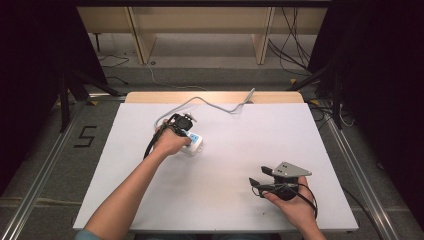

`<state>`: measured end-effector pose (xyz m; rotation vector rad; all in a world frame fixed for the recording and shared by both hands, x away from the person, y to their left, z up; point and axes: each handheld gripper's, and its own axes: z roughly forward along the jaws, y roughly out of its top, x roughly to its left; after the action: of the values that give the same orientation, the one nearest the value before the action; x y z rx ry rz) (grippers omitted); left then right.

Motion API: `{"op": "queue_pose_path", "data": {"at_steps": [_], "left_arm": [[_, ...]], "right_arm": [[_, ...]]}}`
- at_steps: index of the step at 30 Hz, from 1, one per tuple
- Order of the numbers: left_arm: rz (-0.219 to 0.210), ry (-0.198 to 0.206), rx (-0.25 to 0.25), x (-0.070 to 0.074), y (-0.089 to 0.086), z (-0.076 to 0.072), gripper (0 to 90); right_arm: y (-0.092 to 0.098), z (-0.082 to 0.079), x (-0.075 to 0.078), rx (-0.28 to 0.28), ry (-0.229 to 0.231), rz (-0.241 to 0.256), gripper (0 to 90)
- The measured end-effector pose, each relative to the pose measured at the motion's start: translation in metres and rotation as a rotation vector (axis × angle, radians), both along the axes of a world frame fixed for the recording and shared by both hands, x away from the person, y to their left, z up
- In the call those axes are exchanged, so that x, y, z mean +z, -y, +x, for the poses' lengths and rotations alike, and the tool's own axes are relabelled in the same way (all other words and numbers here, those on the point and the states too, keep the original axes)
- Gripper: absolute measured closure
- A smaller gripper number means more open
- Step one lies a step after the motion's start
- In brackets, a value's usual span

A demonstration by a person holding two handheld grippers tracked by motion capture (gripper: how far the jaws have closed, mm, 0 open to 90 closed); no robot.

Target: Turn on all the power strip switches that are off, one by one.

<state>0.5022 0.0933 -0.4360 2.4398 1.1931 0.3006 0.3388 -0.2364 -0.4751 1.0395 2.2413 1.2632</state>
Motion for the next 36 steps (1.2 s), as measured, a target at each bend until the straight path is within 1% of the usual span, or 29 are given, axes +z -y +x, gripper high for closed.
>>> {"op": "queue_pose_path", "data": {"at_steps": [12,14,21,36], "left_arm": [[0.018,-0.005,-0.008,-0.0001,0.0018,0.0005,89.8],[0.011,-0.006,-0.002,-0.0004,0.0022,0.0006,89.8],[0.023,-0.001,-0.01,-0.0008,0.0026,0.0005,89.9],[0.021,-0.002,-0.009,-0.002,0.0031,0.0004,89.9]], "right_arm": [[-0.0002,-0.0003,0.0002,0.003,0.004,0.002,37.2],[-0.0002,-0.0001,0.0001,0.003,0.003,0.002,37.1],[-0.0005,-0.0005,0.0001,0.004,0.001,0.0,37.2],[-0.0019,-0.0013,0.0005,0.005,0.003,0.0,37.2]]}}
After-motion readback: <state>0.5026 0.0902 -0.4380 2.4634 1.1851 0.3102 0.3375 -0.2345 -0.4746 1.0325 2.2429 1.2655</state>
